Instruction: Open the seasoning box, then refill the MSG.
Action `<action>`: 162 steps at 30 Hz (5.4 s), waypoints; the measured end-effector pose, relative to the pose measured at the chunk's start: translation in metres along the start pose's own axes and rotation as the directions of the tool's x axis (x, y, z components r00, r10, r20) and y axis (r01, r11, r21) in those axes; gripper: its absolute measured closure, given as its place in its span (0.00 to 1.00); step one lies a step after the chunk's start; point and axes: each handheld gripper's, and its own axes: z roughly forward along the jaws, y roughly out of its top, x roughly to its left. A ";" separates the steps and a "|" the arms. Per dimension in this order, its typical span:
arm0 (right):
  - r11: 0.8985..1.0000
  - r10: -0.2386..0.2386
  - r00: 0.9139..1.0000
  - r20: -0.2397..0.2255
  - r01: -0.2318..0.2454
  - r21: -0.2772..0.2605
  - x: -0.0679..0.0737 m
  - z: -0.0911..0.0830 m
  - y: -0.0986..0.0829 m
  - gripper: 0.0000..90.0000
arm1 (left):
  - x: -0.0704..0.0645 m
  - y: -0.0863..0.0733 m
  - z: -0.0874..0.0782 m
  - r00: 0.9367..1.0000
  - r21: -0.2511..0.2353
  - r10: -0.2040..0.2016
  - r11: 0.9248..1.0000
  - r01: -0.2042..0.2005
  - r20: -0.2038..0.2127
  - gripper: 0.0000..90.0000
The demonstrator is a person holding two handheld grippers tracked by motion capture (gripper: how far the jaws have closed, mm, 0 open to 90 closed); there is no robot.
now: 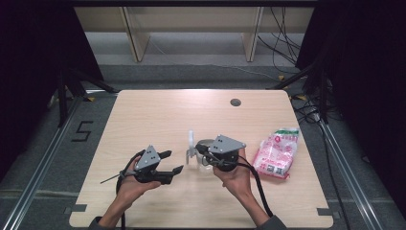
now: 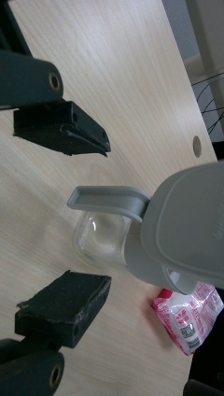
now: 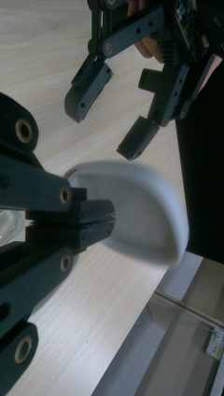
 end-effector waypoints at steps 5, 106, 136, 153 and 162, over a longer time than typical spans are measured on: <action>1.000 0.022 1.000 0.009 -0.022 -0.007 -0.006 -0.003 -0.003 1.00 | 0.000 -0.001 0.001 1.000 0.002 0.008 1.000 -0.008 0.005 0.32; 0.832 0.475 0.709 0.521 -0.555 -0.003 -0.141 -0.145 -0.160 0.34 | -0.014 -0.028 0.001 0.998 0.047 -0.038 0.998 0.035 0.048 0.29; 0.783 0.543 0.705 0.456 -0.622 0.029 -0.150 -0.133 -0.170 0.72 | -0.020 -0.030 0.003 0.998 0.049 -0.032 0.998 0.030 0.055 0.29; 0.806 0.522 0.743 0.418 -0.590 0.042 -0.143 -0.137 -0.168 0.97 | -0.019 -0.030 0.002 0.998 0.055 -0.023 0.998 0.021 0.052 0.29; 0.806 0.542 0.773 0.329 -0.589 0.056 -0.124 -0.139 -0.164 0.98 | -0.019 -0.030 0.001 0.998 0.060 -0.020 0.998 0.017 0.058 0.29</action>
